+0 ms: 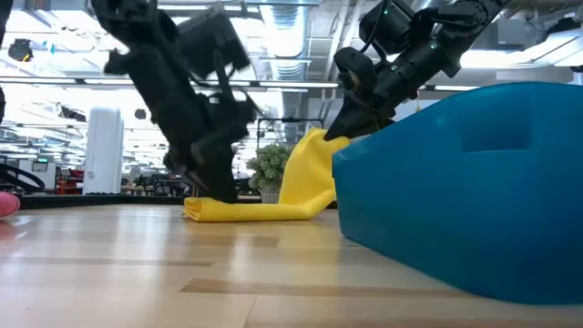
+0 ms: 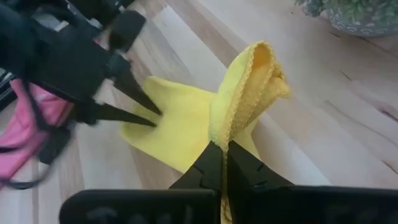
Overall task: Fold microfiber towels
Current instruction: Fold the yellow microfiber towel
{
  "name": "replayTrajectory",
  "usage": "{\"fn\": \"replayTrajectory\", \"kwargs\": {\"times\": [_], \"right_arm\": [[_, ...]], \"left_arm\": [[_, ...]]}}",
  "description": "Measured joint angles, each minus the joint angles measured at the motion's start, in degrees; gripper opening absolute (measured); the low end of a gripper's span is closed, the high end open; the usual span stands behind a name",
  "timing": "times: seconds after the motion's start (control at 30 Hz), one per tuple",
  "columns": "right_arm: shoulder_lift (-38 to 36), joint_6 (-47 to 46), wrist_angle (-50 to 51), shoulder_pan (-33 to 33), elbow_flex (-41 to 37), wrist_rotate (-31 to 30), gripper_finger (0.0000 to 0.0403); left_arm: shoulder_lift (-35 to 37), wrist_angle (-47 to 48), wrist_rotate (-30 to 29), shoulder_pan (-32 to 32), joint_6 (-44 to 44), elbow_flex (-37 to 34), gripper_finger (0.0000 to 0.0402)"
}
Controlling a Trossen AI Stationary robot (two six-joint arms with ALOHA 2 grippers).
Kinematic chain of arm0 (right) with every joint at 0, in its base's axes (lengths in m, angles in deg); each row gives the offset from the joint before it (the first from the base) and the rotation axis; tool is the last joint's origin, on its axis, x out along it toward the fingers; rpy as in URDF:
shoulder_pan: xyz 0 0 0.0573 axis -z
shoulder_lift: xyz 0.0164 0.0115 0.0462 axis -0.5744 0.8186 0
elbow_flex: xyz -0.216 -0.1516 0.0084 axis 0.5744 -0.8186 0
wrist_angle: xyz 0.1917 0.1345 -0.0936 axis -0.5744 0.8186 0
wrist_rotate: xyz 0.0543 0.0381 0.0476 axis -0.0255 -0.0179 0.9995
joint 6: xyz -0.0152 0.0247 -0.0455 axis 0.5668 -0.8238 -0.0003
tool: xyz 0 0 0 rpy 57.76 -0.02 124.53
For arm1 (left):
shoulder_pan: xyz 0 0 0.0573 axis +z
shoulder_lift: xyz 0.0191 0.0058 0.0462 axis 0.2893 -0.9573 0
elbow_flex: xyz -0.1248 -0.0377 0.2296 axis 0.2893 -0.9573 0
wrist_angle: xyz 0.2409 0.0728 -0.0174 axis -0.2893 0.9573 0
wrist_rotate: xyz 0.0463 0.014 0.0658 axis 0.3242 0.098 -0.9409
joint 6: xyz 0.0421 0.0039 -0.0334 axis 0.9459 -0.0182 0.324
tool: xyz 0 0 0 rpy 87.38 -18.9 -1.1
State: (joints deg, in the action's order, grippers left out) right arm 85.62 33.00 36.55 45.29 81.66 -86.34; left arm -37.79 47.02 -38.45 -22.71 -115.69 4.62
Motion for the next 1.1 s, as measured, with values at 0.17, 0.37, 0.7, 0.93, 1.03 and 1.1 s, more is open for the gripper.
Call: {"fn": "replayTrajectory", "kwargs": {"times": [0.17,0.37,0.7,0.93,1.03,1.1], "right_arm": [[0.0,0.0,-0.1,0.0,0.0,0.0,0.0024],[0.0,-1.5,-1.0,-0.1,0.0,0.0,0.0026],[0.0,-3.5,-3.4,-3.6,0.0,-0.4,0.0027],[0.0,-4.1,-5.6,-6.5,0.0,-2.6,0.0024],[0.0,-4.5,-5.7,-7.6,0.0,-4.1,0.0026],[0.0,-4.5,-5.6,-8.0,0.0,-4.8,0.0028]], "left_arm": [[-5.0,-6.6,0.1,0.3,-0.6,0.3,0.0066],[-7.7,-13.8,0.2,0.3,0.8,0.3,0.0066],[-8.7,-18.4,-0.7,0.5,1.1,0.2,0.0066],[-10.4,-23.6,0.3,1.0,1.8,0.1,0.0066],[-10.5,-24.6,0.3,1.1,2.2,0.1,0.0066],[-10.7,-25.1,0.2,1.3,2.2,0.1,0.0066]]}}
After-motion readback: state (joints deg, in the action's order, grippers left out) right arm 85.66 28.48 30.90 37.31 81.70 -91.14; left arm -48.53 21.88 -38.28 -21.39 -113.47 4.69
